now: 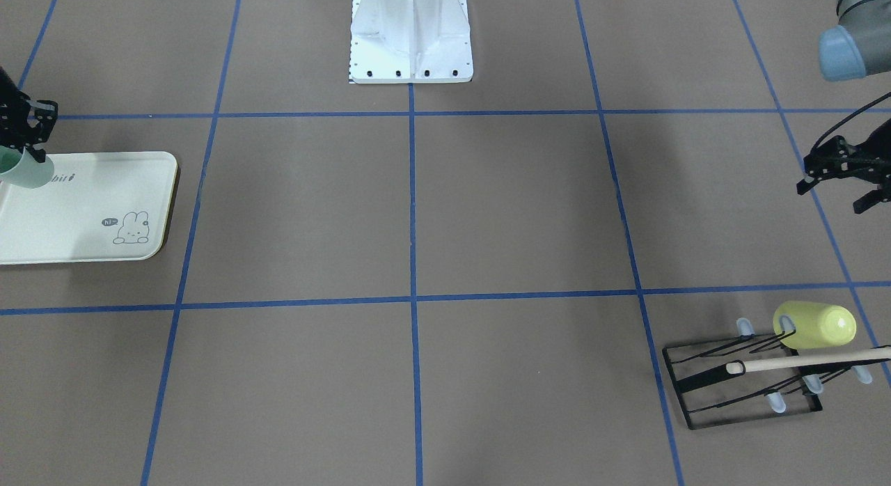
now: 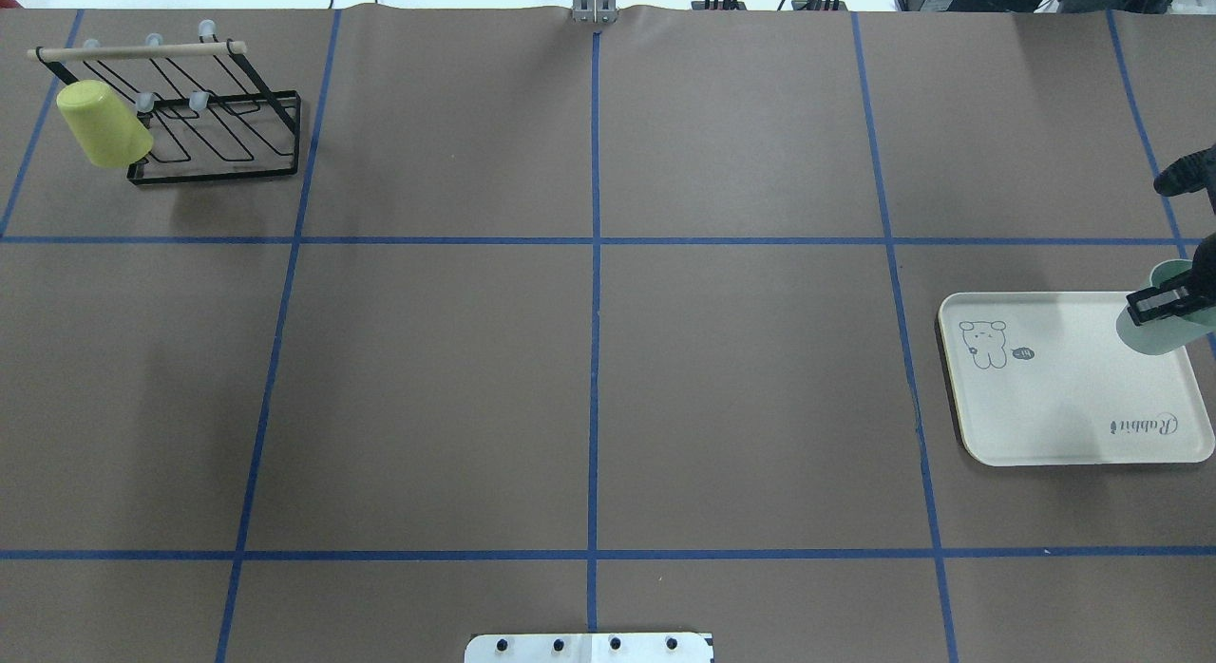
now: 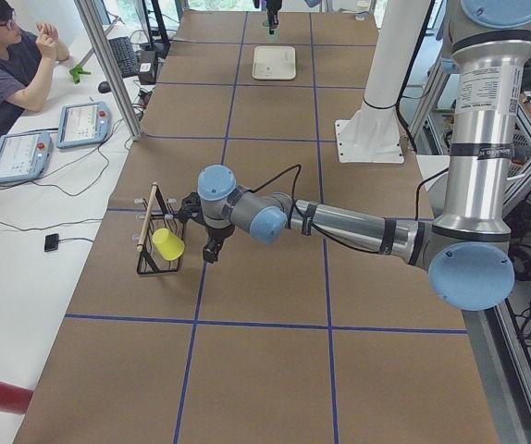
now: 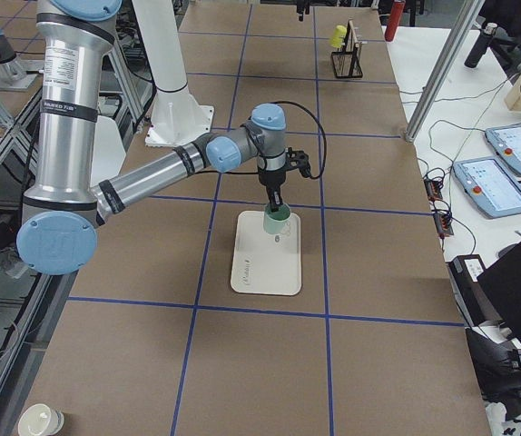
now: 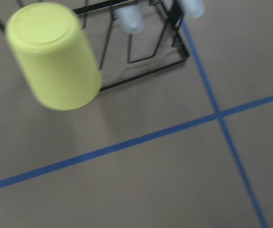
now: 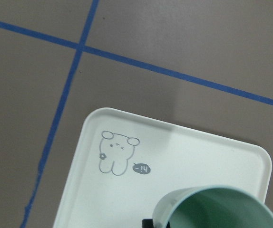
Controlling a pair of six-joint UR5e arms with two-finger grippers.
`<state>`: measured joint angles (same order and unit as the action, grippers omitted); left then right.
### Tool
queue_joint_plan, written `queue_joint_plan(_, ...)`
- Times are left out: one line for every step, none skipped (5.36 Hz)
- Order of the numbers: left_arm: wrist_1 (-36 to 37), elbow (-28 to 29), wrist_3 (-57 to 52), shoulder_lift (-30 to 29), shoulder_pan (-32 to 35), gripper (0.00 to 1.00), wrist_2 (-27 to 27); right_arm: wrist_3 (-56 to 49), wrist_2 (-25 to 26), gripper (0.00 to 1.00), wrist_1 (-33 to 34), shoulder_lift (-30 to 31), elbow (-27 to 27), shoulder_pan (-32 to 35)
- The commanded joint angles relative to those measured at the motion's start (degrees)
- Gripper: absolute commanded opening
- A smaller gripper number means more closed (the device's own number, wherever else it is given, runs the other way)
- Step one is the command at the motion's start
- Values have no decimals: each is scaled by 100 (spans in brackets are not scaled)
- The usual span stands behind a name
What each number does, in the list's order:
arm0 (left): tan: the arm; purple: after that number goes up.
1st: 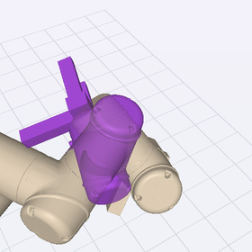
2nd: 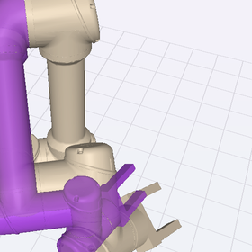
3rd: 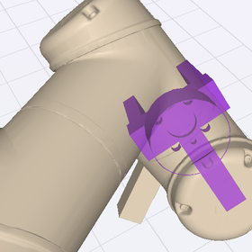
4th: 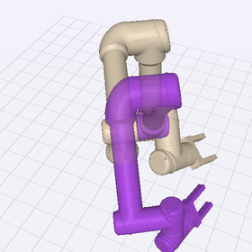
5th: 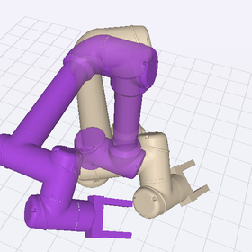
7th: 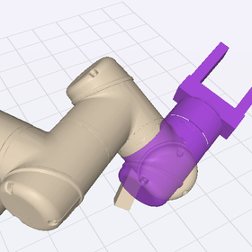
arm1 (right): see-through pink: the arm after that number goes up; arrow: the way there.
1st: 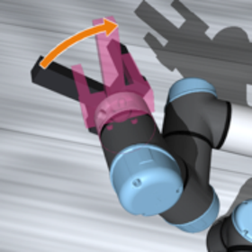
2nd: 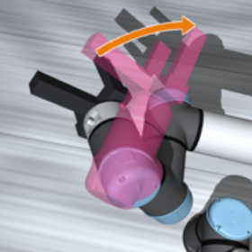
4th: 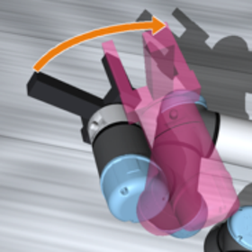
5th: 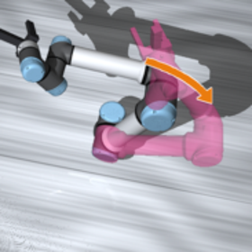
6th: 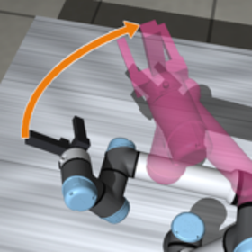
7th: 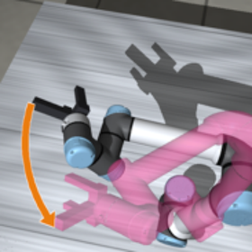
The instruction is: Left arm grabs green cup and hands to right arm on tray
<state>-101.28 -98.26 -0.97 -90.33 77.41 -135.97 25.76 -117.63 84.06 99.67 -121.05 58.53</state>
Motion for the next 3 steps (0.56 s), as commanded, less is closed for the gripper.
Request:
queue_joint_plan(1622, 44, -2650, 103, 1217, 100, 35, 531, 99, 0, -1673, 255, 876, -112)
queue_joint_plan(1707, 18, -2897, 390, 1581, 100, 36, 1022, 326, 0, -2273, 289, 1177, -357)
queue_joint_plan(1708, 0, -2900, 428, 1628, 100, 45, 1488, 615, 0, -2758, 299, 1406, -699)
